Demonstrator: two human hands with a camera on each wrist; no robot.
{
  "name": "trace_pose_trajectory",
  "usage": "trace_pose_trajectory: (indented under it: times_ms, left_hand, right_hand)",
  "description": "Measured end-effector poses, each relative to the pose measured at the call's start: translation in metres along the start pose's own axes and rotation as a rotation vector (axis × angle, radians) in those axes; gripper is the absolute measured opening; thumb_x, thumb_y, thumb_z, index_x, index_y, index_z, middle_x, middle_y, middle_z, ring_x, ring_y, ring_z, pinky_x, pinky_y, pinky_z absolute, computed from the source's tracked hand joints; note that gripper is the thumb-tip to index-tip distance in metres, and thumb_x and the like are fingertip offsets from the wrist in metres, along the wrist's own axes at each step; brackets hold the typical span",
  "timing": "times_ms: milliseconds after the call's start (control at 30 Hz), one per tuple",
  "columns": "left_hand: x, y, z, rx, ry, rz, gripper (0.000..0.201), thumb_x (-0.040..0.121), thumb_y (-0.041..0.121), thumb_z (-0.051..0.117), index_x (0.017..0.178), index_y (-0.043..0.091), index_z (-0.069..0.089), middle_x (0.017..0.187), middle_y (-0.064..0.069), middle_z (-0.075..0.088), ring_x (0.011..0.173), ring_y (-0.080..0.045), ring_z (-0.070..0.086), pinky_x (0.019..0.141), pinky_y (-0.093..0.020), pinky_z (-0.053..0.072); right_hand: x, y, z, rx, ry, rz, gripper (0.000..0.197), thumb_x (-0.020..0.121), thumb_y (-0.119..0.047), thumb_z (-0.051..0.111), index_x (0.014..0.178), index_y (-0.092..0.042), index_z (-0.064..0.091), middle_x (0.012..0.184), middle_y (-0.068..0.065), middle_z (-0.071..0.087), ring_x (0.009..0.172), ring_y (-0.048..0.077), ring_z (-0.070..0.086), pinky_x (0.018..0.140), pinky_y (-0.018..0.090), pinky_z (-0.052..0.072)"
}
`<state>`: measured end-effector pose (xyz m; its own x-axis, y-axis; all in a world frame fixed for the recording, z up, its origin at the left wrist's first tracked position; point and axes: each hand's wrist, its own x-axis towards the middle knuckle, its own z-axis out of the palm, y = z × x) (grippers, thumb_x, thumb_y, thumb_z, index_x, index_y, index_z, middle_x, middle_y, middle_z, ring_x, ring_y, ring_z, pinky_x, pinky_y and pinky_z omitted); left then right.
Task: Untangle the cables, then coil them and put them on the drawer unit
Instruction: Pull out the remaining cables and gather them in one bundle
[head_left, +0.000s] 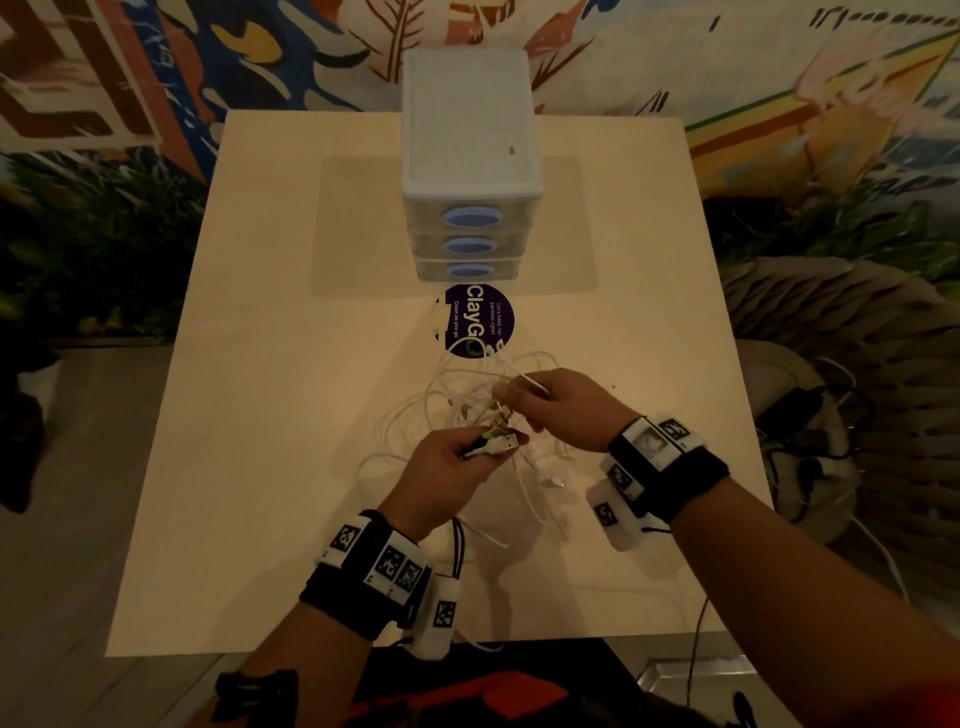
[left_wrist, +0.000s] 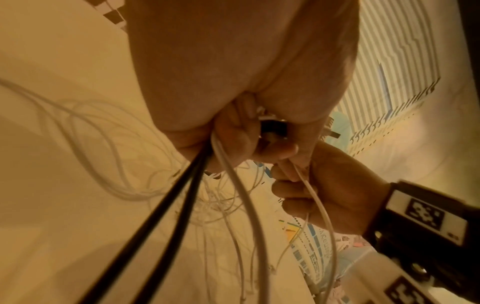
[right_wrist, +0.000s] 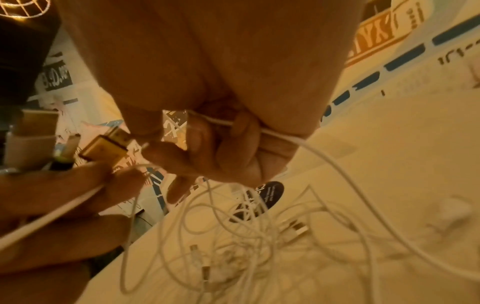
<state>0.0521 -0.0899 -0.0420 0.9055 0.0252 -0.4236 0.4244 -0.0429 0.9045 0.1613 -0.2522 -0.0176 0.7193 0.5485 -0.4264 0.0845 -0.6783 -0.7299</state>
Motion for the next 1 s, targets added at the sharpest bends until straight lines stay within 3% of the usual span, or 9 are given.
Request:
trace_pose_trajectory:
  times_ms: [67, 167, 300, 400, 500, 600, 733, 867, 1000]
  left_hand:
    - [0.001, 0.0, 0.0, -0.008, 0.012, 0.003, 0.016, 0.095, 0.022, 0.07, 0.105, 0.024, 0.081, 0.087, 0.001, 0.077, 0.068, 0.001, 0.055, 0.066, -0.012, 0.042]
    - [0.001, 0.003, -0.004, -0.015, 0.029, -0.017, 0.017, 0.099, 0.017, 0.064, 0.108, 0.02, 0.078, 0.066, 0.016, 0.071, 0.055, 0.004, 0.048, 0.059, -0.012, 0.038]
    - [0.006, 0.0, -0.012, 0.01, 0.125, -0.117, 0.039, 0.101, 0.038, 0.059, 0.089, 0.003, 0.071, 0.055, 0.007, 0.051, 0.044, -0.003, 0.039, 0.055, -0.026, 0.035]
    - [0.008, -0.004, -0.016, -0.037, 0.227, -0.152, 0.028, 0.102, 0.051, 0.052, 0.081, 0.042, 0.068, 0.065, 0.002, 0.057, 0.049, -0.007, 0.041, 0.056, -0.03, 0.034]
    - [0.008, -0.002, -0.015, -0.069, 0.332, -0.141, 0.034, 0.105, 0.046, 0.049, 0.072, 0.045, 0.06, 0.075, -0.002, 0.065, 0.048, -0.006, 0.042, 0.059, -0.032, 0.035]
    - [0.008, 0.0, -0.013, -0.06, 0.367, -0.149, 0.047, 0.106, 0.046, 0.046, 0.063, 0.055, 0.064, 0.084, -0.004, 0.068, 0.058, -0.022, 0.049, 0.067, -0.039, 0.043]
    - [0.009, 0.006, -0.011, -0.067, 0.366, -0.18, 0.047, 0.107, 0.042, 0.047, 0.062, 0.047, 0.062, 0.087, -0.005, 0.07, 0.092, -0.053, 0.053, 0.099, -0.066, 0.044]
    - [0.012, 0.004, -0.016, -0.03, 0.336, -0.211, 0.029, 0.106, 0.045, 0.046, 0.08, 0.042, 0.057, 0.087, -0.008, 0.068, 0.047, -0.017, 0.047, 0.055, -0.031, 0.042]
    - [0.009, 0.004, -0.017, 0.011, 0.267, -0.222, 0.031, 0.103, 0.049, 0.052, 0.085, 0.028, 0.066, 0.057, 0.008, 0.058, 0.044, -0.007, 0.039, 0.054, -0.029, 0.034]
  right_hand:
    - [0.008, -0.004, 0.003, 0.065, -0.015, -0.039, 0.037, 0.102, -0.048, 0.051, 0.087, -0.025, 0.076, 0.069, -0.006, 0.067, 0.057, -0.001, 0.055, 0.061, 0.016, 0.044]
    - [0.015, -0.003, 0.004, 0.16, -0.017, -0.077, 0.028, 0.101, -0.031, 0.059, 0.077, -0.03, 0.074, 0.086, -0.003, 0.075, 0.063, 0.003, 0.056, 0.069, 0.027, 0.05]
    - [0.012, -0.001, 0.0, 0.086, -0.09, -0.049, 0.027, 0.101, -0.026, 0.057, 0.081, -0.016, 0.073, 0.068, -0.005, 0.061, 0.058, 0.003, 0.05, 0.064, 0.019, 0.041]
    - [0.002, 0.002, -0.004, 0.095, -0.191, -0.051, 0.025, 0.093, -0.026, 0.059, 0.07, -0.023, 0.07, 0.073, 0.012, 0.062, 0.064, 0.013, 0.053, 0.068, 0.03, 0.045]
    - [-0.011, 0.001, -0.01, 0.124, -0.283, -0.066, 0.024, 0.078, -0.036, 0.056, 0.058, -0.024, 0.062, 0.07, 0.022, 0.057, 0.062, 0.024, 0.047, 0.066, 0.039, 0.042]
    - [-0.021, 0.002, -0.016, 0.212, -0.317, -0.09, 0.023, 0.071, -0.034, 0.055, 0.051, -0.024, 0.053, 0.062, 0.026, 0.046, 0.058, 0.035, 0.04, 0.063, 0.041, 0.038]
    - [-0.028, 0.01, -0.032, 0.417, -0.221, -0.104, 0.028, 0.072, -0.035, 0.058, 0.049, -0.026, 0.045, 0.054, -0.001, 0.031, 0.053, 0.016, 0.025, 0.055, 0.029, 0.025]
    - [-0.034, 0.015, -0.045, 0.606, -0.099, -0.13, 0.033, 0.072, -0.038, 0.062, 0.044, -0.026, 0.049, 0.06, 0.0, 0.025, 0.055, 0.013, 0.017, 0.055, 0.03, 0.014]
    - [-0.032, 0.013, -0.047, 0.587, 0.065, -0.097, 0.035, 0.072, -0.035, 0.066, 0.044, -0.025, 0.046, 0.053, -0.005, 0.025, 0.049, 0.011, 0.02, 0.053, 0.027, 0.018]
